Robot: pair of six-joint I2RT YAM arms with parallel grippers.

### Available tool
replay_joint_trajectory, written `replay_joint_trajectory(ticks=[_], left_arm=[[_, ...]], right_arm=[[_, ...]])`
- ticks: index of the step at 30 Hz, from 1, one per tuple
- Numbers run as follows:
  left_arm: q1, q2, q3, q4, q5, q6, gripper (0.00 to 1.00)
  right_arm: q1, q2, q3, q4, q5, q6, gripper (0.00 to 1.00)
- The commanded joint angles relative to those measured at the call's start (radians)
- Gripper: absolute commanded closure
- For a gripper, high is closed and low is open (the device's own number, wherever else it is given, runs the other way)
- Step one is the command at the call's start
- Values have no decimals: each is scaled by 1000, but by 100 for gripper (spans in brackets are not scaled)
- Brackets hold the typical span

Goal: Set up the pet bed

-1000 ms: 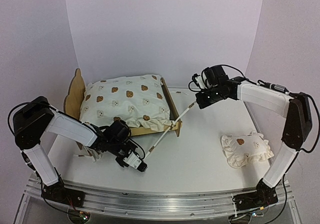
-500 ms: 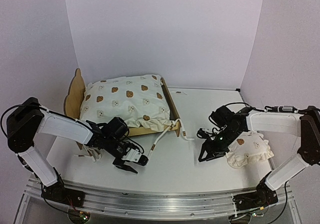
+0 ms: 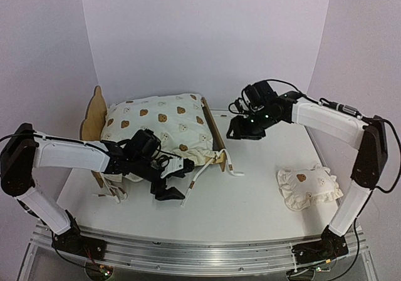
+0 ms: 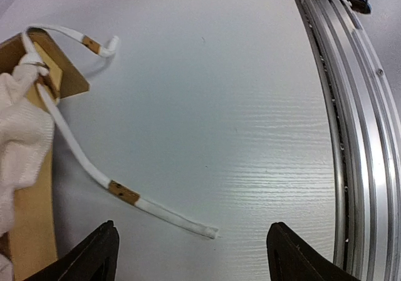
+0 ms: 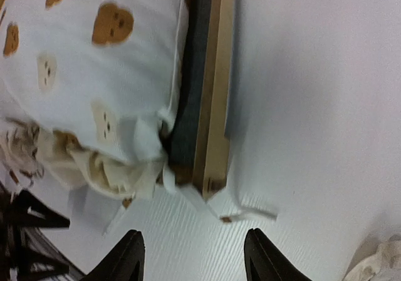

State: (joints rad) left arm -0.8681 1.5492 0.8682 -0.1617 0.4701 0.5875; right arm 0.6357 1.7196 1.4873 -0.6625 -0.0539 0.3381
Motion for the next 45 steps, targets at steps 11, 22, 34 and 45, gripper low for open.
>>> replay_joint_trajectory(ticks=[11,22,34,45], left_arm=[[178,-130,341,-96,-373,-419,5],[202,-162,319,30,-522,-297,1],[202,-161,348,14,-183,-225,3],[202,-235,257,-150,122,-176,13]], right_arm=[[1,483,501,89,139,119,48],[1,395,284,96,495,188,86],[-96,27,-191,96,739,226,92],[-200,-58,-189,77,631,21,68]])
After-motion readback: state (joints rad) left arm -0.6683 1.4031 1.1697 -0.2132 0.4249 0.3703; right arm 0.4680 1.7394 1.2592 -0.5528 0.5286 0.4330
